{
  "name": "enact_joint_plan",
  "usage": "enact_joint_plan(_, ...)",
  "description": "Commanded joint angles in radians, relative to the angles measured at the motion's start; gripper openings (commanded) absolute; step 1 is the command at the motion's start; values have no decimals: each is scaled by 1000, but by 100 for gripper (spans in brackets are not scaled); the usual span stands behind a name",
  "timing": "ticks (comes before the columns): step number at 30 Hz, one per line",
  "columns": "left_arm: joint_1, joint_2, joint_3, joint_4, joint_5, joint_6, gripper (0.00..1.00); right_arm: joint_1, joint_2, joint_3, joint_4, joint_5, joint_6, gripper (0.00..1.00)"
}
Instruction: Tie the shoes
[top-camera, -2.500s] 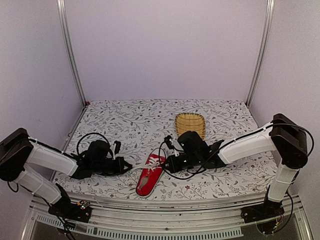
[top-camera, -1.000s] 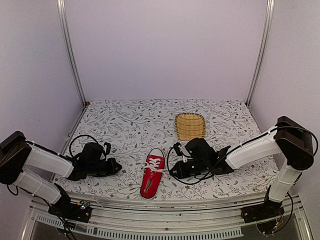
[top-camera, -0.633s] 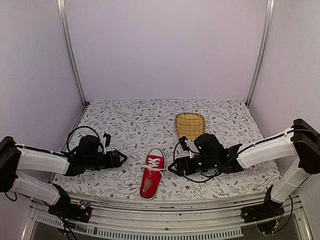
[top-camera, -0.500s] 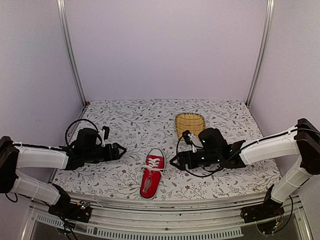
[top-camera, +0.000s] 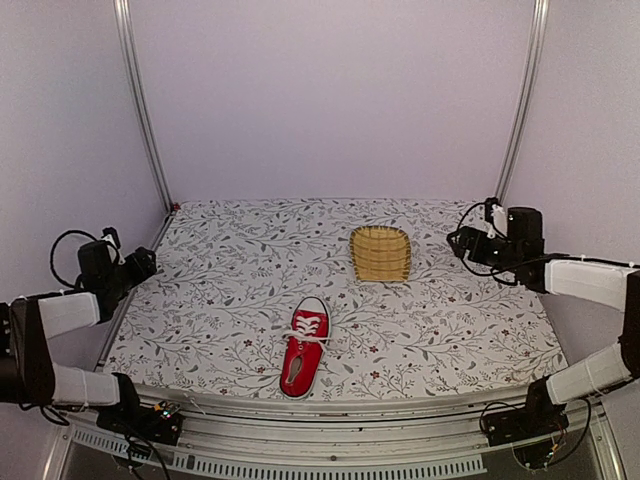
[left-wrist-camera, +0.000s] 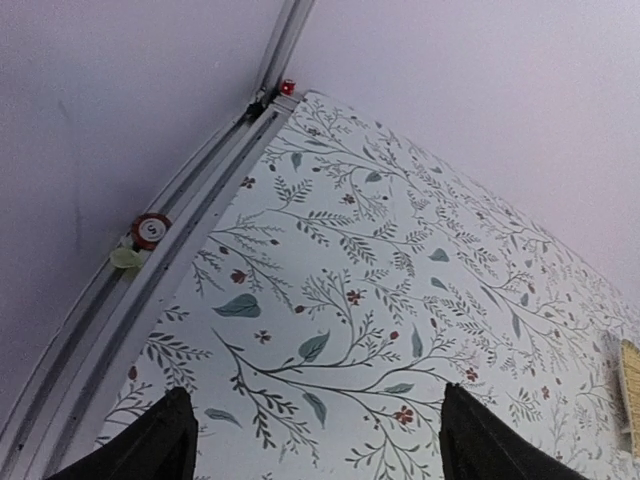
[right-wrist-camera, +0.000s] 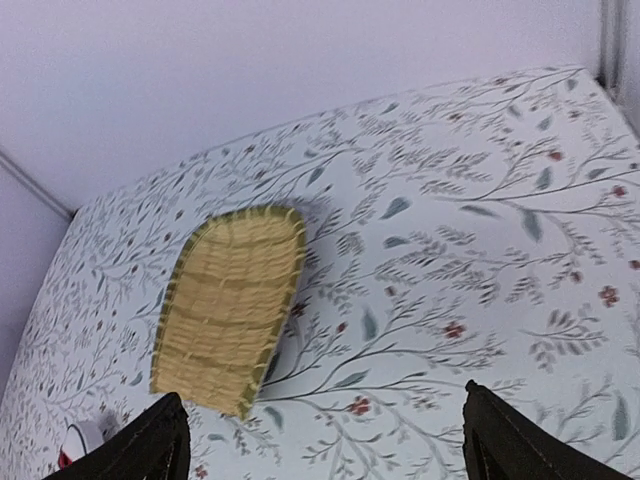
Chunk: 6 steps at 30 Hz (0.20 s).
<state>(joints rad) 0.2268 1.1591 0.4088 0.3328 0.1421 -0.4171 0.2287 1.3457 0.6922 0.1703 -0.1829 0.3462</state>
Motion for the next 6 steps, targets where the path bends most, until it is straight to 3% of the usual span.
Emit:
enact_joint_plan(1,29,27,-78,180,-73,134,84,-203,-125,-126,91,-16,-83,95)
enact_joint_plan(6,12,126,-76,274,-61,170,84,-267,-131,-219,234,116,-114,97)
